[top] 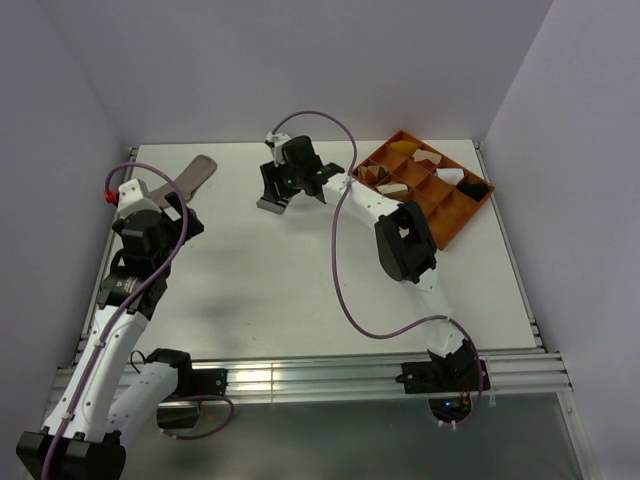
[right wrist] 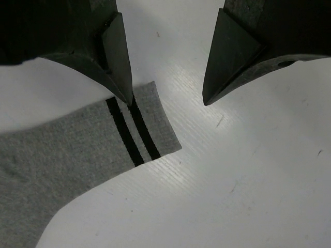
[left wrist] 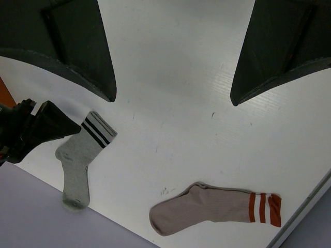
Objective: Roll the socks
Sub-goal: Move the sock to the center of the board.
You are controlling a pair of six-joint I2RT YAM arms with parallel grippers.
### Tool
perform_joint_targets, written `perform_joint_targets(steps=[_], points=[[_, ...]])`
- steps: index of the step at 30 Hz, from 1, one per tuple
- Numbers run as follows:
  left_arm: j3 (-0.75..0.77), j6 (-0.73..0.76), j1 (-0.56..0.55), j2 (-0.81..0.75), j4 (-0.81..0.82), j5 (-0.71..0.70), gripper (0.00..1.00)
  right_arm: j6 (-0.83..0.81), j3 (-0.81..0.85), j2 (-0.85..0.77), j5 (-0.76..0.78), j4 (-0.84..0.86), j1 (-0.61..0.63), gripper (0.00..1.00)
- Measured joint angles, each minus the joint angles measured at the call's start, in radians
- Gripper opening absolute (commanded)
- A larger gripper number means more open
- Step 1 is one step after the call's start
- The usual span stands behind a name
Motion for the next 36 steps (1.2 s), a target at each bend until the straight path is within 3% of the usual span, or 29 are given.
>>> perform_joint_targets(steps=[19,26,36], points=[[-0.001,0.000,0.000,0.000,-0.001,0.008,0.98,0.105,0.126,0.170,-0.100,-0.103,0.000,0.63],[-0.007,0.000,0.001,-0.005,-0.002,0.010,0.98,0.167,-0.024,0.122,-0.115,0.010,-0.002,0.58],[-0.016,0.000,0.001,-0.033,-0.002,0.020,0.98,0.275,-0.417,-0.124,-0.043,0.096,0.074,0.58]])
